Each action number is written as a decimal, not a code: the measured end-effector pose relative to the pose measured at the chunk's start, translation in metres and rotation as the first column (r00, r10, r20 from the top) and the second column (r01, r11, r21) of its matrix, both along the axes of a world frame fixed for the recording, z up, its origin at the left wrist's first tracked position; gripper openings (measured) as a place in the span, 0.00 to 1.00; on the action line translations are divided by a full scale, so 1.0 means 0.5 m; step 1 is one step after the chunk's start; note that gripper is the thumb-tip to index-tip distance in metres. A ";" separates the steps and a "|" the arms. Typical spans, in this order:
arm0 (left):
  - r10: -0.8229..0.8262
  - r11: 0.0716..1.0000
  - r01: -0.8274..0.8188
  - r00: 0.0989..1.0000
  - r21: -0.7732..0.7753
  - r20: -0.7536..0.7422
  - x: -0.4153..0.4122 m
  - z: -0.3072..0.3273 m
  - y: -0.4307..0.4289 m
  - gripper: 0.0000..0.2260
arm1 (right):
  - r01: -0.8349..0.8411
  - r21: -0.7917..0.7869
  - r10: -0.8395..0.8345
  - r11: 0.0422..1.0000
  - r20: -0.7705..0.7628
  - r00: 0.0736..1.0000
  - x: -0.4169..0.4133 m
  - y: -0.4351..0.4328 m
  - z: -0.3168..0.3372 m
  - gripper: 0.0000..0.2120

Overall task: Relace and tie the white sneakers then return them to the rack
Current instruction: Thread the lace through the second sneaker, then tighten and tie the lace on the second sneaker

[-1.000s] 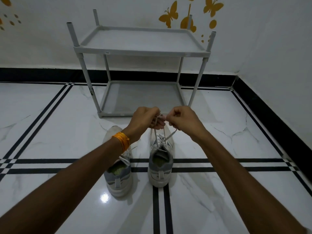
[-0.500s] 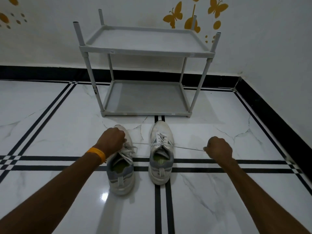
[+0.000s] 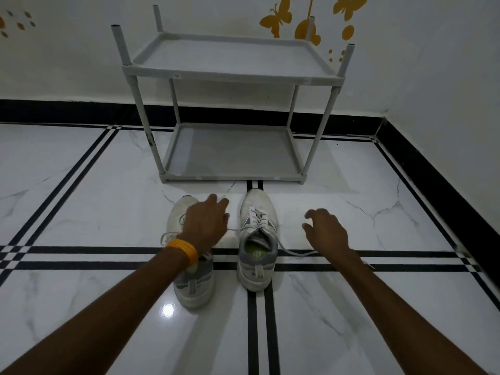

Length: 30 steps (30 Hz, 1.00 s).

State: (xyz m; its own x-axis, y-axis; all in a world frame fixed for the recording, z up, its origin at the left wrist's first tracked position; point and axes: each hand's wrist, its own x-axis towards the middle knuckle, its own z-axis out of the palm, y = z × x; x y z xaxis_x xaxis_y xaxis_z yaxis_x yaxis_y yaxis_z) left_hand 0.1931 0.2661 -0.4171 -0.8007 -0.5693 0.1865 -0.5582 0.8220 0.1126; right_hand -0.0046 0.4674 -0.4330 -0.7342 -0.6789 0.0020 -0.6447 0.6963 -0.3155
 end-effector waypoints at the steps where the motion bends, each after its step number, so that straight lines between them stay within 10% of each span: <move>1: -0.045 0.993 0.052 0.996 0.104 -0.072 -0.018 -0.004 0.017 0.16 | -0.046 -0.075 0.048 0.996 0.021 0.999 0.018 -0.021 0.010 0.14; 14: 0.074 0.744 0.036 0.988 0.667 -0.136 -0.044 -0.061 0.059 0.06 | -0.035 -0.070 0.065 0.997 0.498 0.865 0.070 -0.081 0.022 0.09; 23: -0.289 0.951 0.267 0.948 0.155 0.136 -0.037 -0.048 0.064 0.17 | -0.108 -0.133 0.148 0.985 0.351 0.925 0.062 -0.077 0.010 0.02; 30: -0.222 0.963 0.195 0.966 0.186 0.135 -0.016 -0.068 0.068 0.19 | -0.223 -0.014 0.223 0.975 0.073 0.972 0.079 -0.059 -0.029 0.07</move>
